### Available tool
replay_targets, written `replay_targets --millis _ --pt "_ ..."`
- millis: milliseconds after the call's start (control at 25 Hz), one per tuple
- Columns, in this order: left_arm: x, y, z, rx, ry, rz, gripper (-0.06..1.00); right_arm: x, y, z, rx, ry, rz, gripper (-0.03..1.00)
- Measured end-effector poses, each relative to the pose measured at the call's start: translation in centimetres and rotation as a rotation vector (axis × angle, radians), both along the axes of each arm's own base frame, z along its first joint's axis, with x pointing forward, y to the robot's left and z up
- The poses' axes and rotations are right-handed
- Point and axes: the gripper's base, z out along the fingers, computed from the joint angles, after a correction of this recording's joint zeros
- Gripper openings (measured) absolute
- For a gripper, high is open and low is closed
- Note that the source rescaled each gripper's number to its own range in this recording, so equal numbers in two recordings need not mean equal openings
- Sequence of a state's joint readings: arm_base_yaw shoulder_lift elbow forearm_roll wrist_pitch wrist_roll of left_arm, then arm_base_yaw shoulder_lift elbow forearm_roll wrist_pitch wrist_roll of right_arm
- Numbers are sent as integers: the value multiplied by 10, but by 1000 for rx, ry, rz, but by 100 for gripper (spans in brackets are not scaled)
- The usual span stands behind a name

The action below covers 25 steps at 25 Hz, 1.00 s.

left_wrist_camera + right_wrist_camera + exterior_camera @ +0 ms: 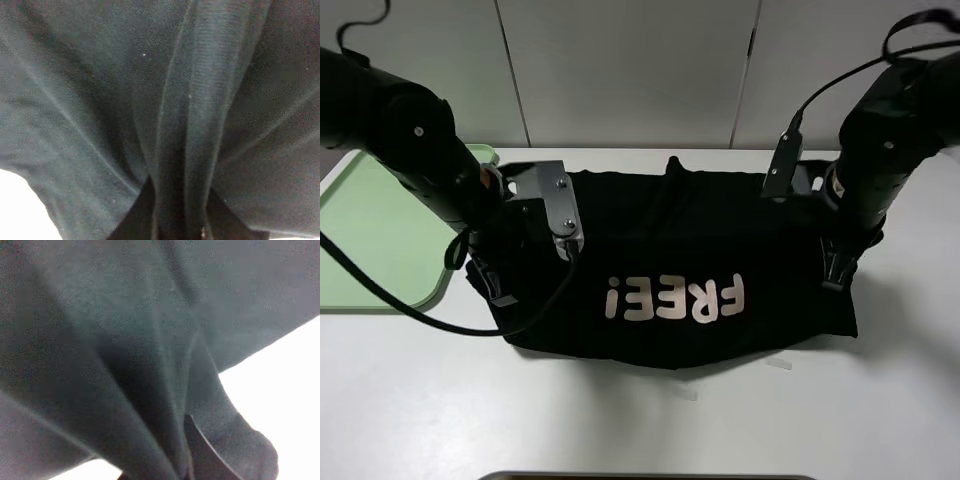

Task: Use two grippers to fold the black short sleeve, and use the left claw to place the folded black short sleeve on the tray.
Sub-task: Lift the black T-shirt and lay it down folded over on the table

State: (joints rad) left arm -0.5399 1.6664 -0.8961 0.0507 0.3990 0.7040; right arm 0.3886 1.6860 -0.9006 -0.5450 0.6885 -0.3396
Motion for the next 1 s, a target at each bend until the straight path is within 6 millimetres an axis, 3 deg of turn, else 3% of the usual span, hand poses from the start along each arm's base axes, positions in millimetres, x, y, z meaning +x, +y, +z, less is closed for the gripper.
replay_targets --millis 200,480,720,1000 --pt "-11 6 36 -85 -43 107 1 -11 -4 44 92 -149 -87 0" --pt "-42 19 91 -201 -92 148 1 -38 -16 97 178 -290 -159 0" --pt "-78 39 138 -316 -180 183 1 -73 -25 139 314 -389 -205 0" --pt "-132 59 182 -538 -236 164 0 -128 -47 182 407 -530 -193 0"
